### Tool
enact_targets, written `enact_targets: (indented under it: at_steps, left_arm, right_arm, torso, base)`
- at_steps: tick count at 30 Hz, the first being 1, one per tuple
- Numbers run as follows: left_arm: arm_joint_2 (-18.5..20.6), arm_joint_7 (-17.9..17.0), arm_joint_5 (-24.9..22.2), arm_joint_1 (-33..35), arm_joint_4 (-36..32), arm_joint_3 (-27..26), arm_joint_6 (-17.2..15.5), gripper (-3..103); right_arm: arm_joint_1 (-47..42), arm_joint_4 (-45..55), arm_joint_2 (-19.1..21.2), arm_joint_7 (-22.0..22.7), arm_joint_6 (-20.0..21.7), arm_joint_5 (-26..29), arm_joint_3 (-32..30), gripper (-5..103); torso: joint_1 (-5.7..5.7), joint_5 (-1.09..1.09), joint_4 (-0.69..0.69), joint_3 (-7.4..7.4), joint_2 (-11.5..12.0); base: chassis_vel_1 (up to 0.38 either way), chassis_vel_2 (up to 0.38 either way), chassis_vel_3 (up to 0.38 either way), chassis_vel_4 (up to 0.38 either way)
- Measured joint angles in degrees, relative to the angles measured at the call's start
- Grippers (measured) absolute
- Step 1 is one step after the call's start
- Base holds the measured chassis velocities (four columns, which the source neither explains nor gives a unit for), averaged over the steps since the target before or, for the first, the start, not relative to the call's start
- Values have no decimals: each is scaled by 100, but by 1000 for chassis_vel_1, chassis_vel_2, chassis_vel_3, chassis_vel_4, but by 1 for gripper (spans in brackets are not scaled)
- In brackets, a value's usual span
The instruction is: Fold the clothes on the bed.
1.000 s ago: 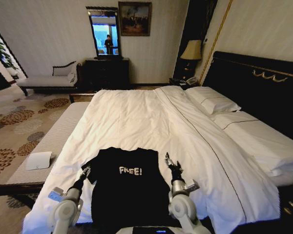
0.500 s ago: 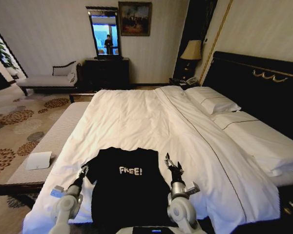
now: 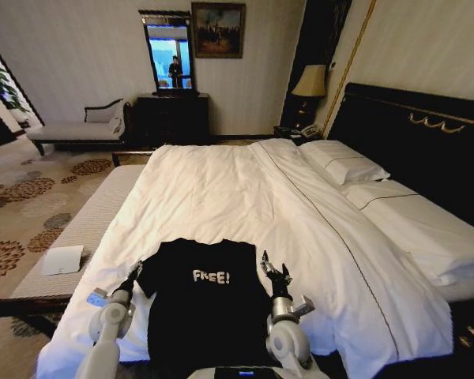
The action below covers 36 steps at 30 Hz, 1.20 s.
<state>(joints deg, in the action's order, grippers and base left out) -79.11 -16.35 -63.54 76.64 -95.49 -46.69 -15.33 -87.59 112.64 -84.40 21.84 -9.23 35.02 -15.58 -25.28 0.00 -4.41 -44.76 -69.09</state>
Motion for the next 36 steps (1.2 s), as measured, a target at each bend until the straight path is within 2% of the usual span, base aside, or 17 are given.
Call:
enact_targets:
  at_steps: [2, 3, 5, 7, 10, 11, 13, 16, 19, 25, 27, 28, 29, 30, 33, 36]
  left_arm:
    - [-14, 5, 27, -35, 48, 7, 0, 59]
    - [-14, 5, 27, -35, 48, 7, 0, 59]
    - [-23, 17, 41, -51, 70, 9, 0, 48]
    - [-24, 31, 42, -51, 69, 9, -1, 48]
    - [-23, 34, 42, -41, 24, -7, -12, 32]
    - [-23, 34, 42, -41, 24, -7, -12, 32]
    - [-20, 32, 42, -27, -5, -16, -23, 21]
    - [-11, 22, 44, -10, -21, -27, -52, 16]
    - [14, 20, 64, 22, -43, -40, -78, 2]
    - [41, 26, 62, 63, -150, -80, -85, 0]
    - [50, 16, 9, 129, -413, -105, -92, 0]
    - [46, -30, -102, 250, -825, -85, -136, 0]
    - [46, -30, -102, 250, -825, -85, -136, 0]
    - [28, -56, -128, 359, -1181, -11, -166, 0]
    - [-113, -84, 190, 601, -1865, 377, -247, 0]
    - [-244, -119, 477, 647, -2071, 707, -260, 0]
  right_arm:
    - [0, -29, 16, 34, 0, 0, -11, 100]
    - [0, -29, 16, 34, 0, 0, -11, 100]
    - [-8, -38, 34, 87, 0, 8, -21, 100]
    - [-12, -41, 43, 103, 1, 13, -23, 100]
    - [-7, -48, 57, 145, 9, 23, -31, 100]
    - [-7, -48, 57, 145, 9, 23, -31, 100]
    - [7, -52, 58, 162, 12, 25, -32, 100]
    - [17, -69, 54, 168, 13, 12, -32, 100]
    - [17, -86, 58, 180, 13, -3, -33, 100]
    - [18, -87, 68, 202, 13, -4, -61, 100]
    - [18, -87, 76, 222, 13, 0, -82, 100]
    - [19, -87, 81, 235, 13, 4, -96, 100]
    - [19, -87, 81, 235, 13, 4, -96, 100]
    - [23, -87, 86, 239, 14, 7, -104, 100]
    - [66, -123, 91, 245, 14, 16, -117, 100]
    - [104, -164, 79, 257, 16, 24, -108, 100]
  torso:
    - [0, 0, 0, 0, 0]
    - [0, 0, 0, 0, 0]
    - [0, 0, -1, 0, 0]
    - [0, 0, 0, 0, 0]
    - [0, 0, -1, 1, 0]
    - [0, 0, -1, 1, 0]
    - [0, 0, 0, 1, 0]
    - [0, 0, -1, 1, 0]
    - [0, 0, 0, 0, 0]
    - [0, 0, 0, 1, 0]
    - [0, -1, -1, 0, 0]
    - [0, 0, -1, 0, 0]
    - [0, 0, -1, 0, 0]
    - [0, 2, 0, 1, 0]
    - [0, 2, 0, 1, 0]
    - [1, 2, 0, 1, 0]
  base:
    - [0, 0, 0, 0]
    - [0, 0, 0, 0]
    - [0, 0, 0, 0]
    - [0, 0, 0, 0]
    - [0, 0, 0, 0]
    - [0, 0, 0, 0]
    - [0, 0, 0, 0]
    - [0, 0, 0, 0]
    - [0, 0, 0, 0]
    - [0, 0, 0, 0]
    - [0, 0, 0, 0]
    - [0, 0, 0, 0]
    - [0, 0, 0, 0]
    - [0, 0, 0, 0]
    - [0, 0, 0, 0]
    - [0, 0, 0, 0]
